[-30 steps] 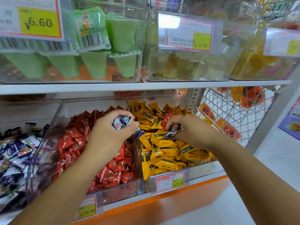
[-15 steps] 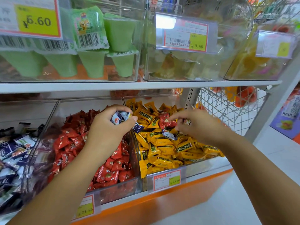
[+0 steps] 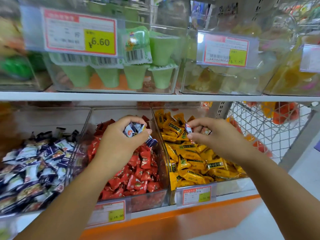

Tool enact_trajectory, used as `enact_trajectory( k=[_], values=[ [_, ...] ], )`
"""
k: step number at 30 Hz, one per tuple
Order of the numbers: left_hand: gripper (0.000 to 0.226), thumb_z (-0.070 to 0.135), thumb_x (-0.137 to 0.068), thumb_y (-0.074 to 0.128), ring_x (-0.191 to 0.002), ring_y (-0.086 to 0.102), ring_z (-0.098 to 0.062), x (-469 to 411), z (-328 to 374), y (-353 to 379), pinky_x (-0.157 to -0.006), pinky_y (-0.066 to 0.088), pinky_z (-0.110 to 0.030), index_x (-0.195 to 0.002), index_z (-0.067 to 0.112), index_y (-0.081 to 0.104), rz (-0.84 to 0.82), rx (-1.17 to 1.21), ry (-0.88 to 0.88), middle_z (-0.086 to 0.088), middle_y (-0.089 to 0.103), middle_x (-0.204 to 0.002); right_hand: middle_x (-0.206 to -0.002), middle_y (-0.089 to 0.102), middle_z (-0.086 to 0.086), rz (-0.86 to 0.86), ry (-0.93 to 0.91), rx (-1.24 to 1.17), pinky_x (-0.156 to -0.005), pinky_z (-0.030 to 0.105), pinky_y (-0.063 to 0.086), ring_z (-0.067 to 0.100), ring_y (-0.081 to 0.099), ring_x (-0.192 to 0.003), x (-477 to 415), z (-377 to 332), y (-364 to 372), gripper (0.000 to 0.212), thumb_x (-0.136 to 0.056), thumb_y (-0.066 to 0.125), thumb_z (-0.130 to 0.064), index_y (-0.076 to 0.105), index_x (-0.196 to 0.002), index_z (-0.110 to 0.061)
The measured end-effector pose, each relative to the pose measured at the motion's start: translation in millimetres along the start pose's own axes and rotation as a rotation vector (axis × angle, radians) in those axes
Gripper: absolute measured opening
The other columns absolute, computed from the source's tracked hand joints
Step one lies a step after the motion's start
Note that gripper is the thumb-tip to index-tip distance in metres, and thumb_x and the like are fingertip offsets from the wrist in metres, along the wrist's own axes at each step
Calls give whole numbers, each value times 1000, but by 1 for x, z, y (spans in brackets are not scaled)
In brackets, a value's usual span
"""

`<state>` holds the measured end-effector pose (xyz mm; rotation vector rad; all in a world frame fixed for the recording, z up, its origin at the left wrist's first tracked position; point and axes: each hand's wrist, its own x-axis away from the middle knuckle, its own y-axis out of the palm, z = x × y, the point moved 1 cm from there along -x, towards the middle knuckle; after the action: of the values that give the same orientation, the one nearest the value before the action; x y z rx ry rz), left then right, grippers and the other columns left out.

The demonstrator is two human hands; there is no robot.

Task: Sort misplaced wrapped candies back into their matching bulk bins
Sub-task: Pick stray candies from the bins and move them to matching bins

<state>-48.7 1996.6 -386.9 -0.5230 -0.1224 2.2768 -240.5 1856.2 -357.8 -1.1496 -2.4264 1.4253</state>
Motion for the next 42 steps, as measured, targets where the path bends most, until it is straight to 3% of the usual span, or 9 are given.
enact_trajectory(
  k=[11, 18, 21, 24, 28, 32, 34, 38, 42],
  values=[
    [13, 32, -85, 72, -42, 44, -5, 12, -36, -152, -43, 33, -13, -93, 25, 64, 193, -295, -162, 6, 58, -71, -82, 61, -10, -116, -242, -264, -72, 10, 37, 0, 54, -73, -60, -138, 142, 21, -87, 69, -27, 67, -107, -21],
    [18, 37, -89, 65, -63, 50, -16, 11, -62, -215, -58, 43, -33, -90, 23, 54, 356, -368, -231, 3, 55, -78, -107, 63, 1, -164, -290, -238, -69, 17, 39, 15, 56, -91, -111, -209, 197, 30, -90, 66, -25, 64, -119, -20],
    [41, 50, -85, 65, -99, 53, -21, 4, -73, -216, -85, 50, -44, -116, 28, 50, 274, -363, -302, 4, 53, -115, -132, 55, 5, -333, -270, -88, -87, 23, 41, 21, 55, -115, -126, -210, 209, 43, -94, 60, -28, 51, -136, -24],
    [65, 56, -83, 63, -134, 32, -26, 0, -75, -209, -108, 36, -49, -140, 34, 40, 188, -450, -327, -3, 36, -146, -143, 46, -1, -377, -232, -28, -91, 18, 36, 18, 49, -124, -120, -189, 196, 40, -99, 50, -25, 47, -139, -29],
    [51, 48, -90, 59, -135, 34, -20, -5, -61, -186, -107, 36, -37, -137, 31, 48, 160, -518, -225, -2, 43, -145, -130, 57, -5, -250, -296, -1, -90, 10, 33, 13, 52, -120, -90, -150, 156, 29, -99, 48, -15, 64, -121, -25],
    [30, 40, -94, 56, -89, 52, -5, -6, -30, -132, -73, 36, -18, -124, 36, 55, 47, -546, -46, 9, 56, -116, -110, 67, -7, -195, -227, 28, -86, 17, 45, 5, 63, -94, -51, -105, 101, 30, -99, 48, -15, 67, -115, -31],
    [25, 35, -94, 57, -98, 49, 0, -5, -17, -95, -78, 32, -13, -118, 33, 61, 3, -524, 87, 16, 55, -111, -111, 64, -7, -116, -172, 80, -80, 5, 36, 1, 58, -95, -34, -76, 71, 31, -99, 48, -13, 67, -116, -30],
    [28, 30, -92, 60, -111, 49, 1, -7, -2, -20, -87, 27, -1, -120, 30, 64, -155, -491, 259, 15, 61, -119, -120, 63, -5, 67, 3, 124, -88, 10, 32, 11, 55, -113, -11, -10, 18, 31, -97, 50, -9, 68, -117, -24],
    [29, 31, -94, 58, -107, 43, 8, -10, 3, 32, -87, 22, 5, -122, 32, 62, -247, -462, 310, 16, 56, -118, -93, 67, -11, 134, 184, 110, -61, 8, 39, -3, 56, -69, -5, 40, -9, 30, -95, 53, -10, 68, -116, -26]
  ],
)
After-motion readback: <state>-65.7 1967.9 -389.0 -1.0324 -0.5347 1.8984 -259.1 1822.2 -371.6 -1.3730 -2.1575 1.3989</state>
